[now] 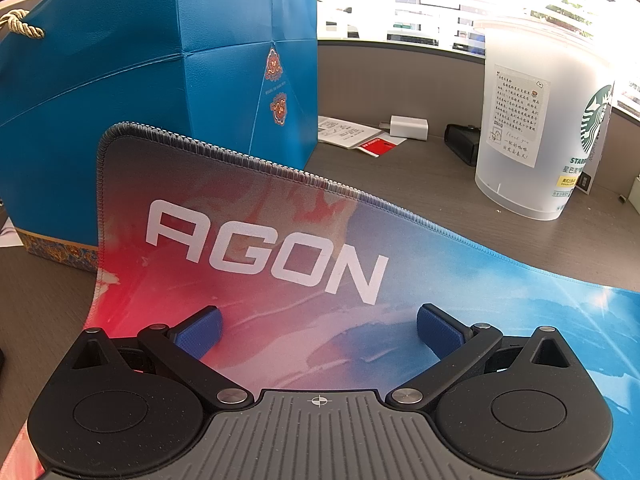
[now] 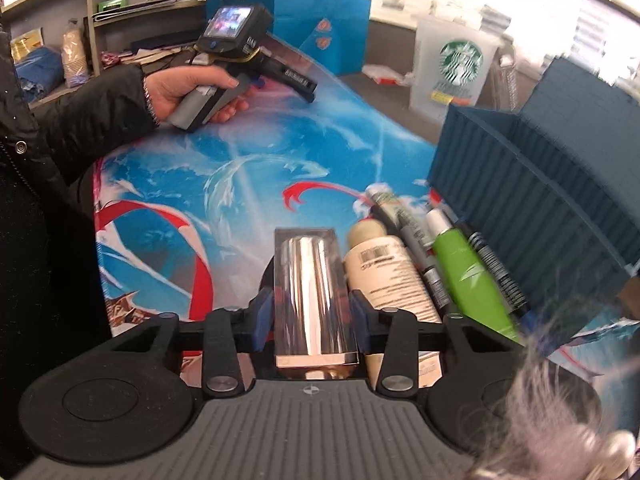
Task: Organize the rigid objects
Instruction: 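Close the right gripper on the clear glass tumbler and lift it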
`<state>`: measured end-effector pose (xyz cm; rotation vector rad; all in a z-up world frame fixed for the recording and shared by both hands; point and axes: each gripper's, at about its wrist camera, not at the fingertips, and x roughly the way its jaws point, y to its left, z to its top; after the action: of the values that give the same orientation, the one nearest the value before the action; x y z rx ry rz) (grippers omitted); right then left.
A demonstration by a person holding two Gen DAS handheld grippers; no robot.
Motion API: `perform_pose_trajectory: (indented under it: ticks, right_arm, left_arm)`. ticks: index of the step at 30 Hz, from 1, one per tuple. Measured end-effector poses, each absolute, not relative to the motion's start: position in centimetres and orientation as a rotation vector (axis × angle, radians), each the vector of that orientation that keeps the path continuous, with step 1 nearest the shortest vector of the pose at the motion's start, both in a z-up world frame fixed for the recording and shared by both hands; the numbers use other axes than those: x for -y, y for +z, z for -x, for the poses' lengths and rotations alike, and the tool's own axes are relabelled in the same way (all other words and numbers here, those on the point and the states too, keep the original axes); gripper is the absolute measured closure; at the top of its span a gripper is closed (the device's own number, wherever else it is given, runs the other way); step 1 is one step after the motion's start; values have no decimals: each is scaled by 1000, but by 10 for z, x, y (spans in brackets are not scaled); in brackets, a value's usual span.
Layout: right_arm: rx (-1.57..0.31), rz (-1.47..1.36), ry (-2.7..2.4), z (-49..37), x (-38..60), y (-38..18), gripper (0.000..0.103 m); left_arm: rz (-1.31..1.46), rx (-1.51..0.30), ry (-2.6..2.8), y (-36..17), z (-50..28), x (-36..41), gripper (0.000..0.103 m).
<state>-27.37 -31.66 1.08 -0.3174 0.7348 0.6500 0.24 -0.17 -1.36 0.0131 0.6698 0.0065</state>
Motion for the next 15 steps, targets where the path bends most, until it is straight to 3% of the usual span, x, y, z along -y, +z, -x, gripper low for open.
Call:
perform_pose_trajectory:
  ticks: [15]
  right_arm:
    - [-773, 275, 661, 260, 316, 5, 68]
  left_arm:
    - [-13, -670, 7, -15, -3, 2, 0]
